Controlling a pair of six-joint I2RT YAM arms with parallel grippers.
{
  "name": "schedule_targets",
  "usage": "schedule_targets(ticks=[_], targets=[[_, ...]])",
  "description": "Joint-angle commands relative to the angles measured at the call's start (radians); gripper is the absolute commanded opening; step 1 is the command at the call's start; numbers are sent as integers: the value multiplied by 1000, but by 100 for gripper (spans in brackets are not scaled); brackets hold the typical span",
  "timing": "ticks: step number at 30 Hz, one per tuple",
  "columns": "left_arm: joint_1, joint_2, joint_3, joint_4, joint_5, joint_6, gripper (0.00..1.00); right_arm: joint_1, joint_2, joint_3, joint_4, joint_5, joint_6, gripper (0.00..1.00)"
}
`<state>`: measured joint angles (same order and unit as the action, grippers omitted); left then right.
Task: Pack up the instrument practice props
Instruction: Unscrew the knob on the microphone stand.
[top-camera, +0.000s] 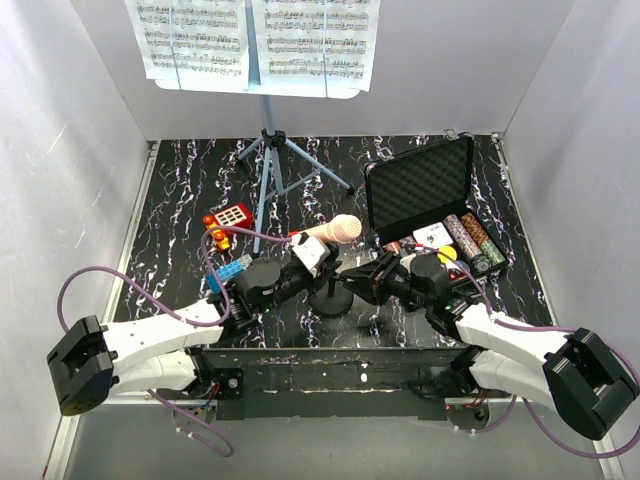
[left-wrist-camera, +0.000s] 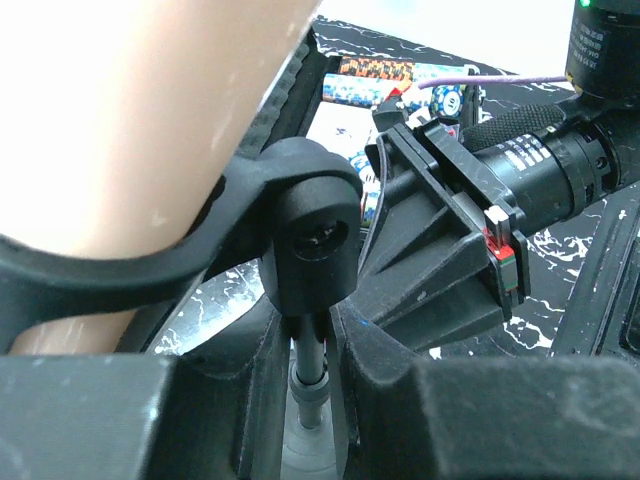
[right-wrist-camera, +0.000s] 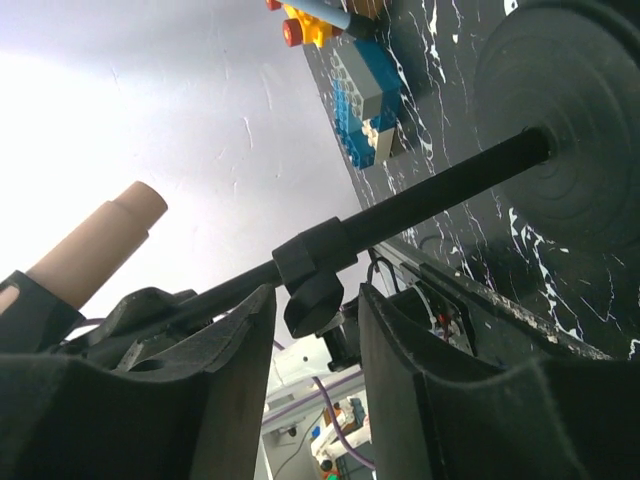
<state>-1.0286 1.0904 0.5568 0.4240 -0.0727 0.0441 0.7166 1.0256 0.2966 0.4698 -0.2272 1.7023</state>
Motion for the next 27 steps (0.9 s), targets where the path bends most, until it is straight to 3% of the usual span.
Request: schedule_targets(ticks=[1,6,15,23,27], targets=[[-11,-38,-32,-57,-6,8,0,-12,-13,-1,24,31,-6,44],[-11,-34,-35,-54,-6,5,0,-14,22,25,59,0,-20,36],[-11,-34,-37,-48,-6,7,0,-14,85,65,121,-72,-21,33],[-11,-38,-46,-47,-13,5,0,-14,87,84,136,-95,-15,34],[-11,-37,-44,-50,-25,5,0,-13,94,85,153,-107,-1,39]])
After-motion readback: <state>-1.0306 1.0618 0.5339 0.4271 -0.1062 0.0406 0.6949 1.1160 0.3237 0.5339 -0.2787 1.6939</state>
